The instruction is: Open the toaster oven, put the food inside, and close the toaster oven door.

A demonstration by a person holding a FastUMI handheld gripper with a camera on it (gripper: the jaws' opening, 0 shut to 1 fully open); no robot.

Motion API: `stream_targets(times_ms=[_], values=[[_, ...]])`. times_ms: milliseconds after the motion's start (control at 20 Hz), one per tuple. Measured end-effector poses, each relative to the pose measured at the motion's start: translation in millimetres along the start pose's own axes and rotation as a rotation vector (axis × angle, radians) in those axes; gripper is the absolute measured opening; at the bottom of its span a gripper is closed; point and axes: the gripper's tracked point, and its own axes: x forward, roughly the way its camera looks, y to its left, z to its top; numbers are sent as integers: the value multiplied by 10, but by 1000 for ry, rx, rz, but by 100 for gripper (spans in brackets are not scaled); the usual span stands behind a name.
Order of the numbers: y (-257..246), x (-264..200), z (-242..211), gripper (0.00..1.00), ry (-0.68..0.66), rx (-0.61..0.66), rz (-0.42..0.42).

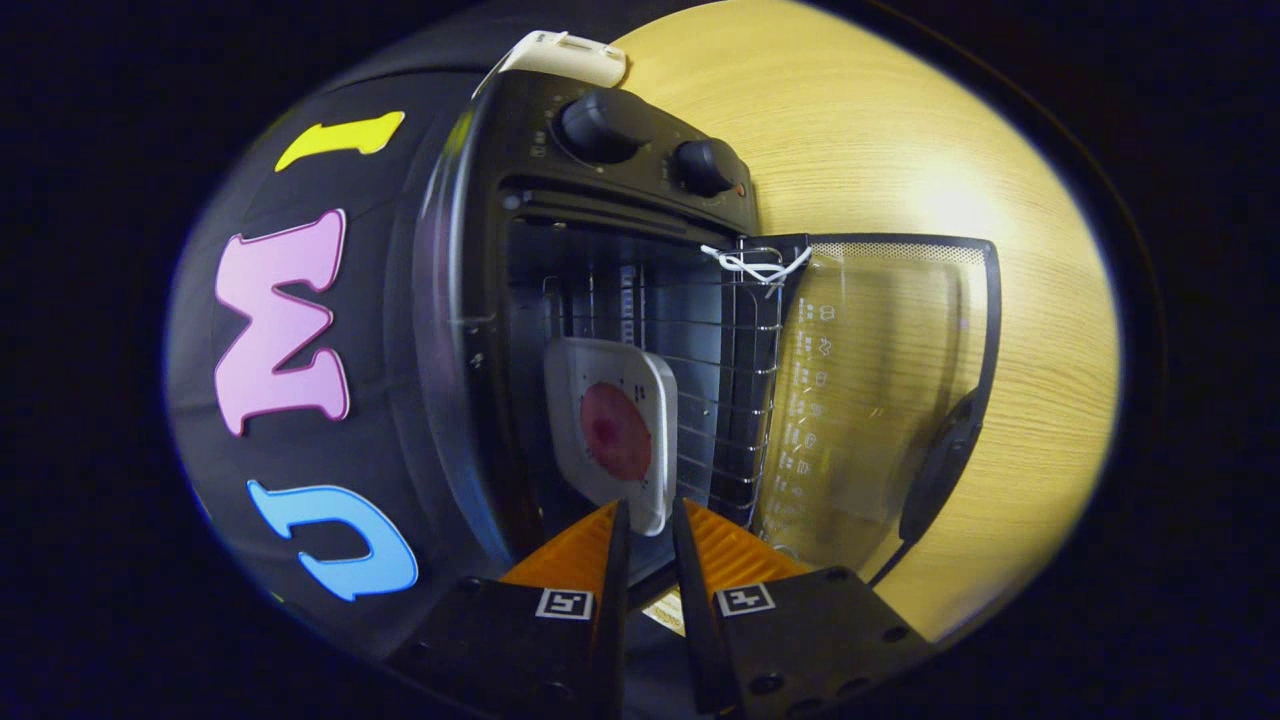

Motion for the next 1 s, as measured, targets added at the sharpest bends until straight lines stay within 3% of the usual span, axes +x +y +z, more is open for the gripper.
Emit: stream_targets(times_ms=[150,500,750,1000], values=[[30,-355,-75,31,49,-98,63],[-203,-1087,263,99,-47,-475,116],[-489,-1316,223,99,-101,-856,119],[-897,-1282,96,99,-144,-1259,50]])
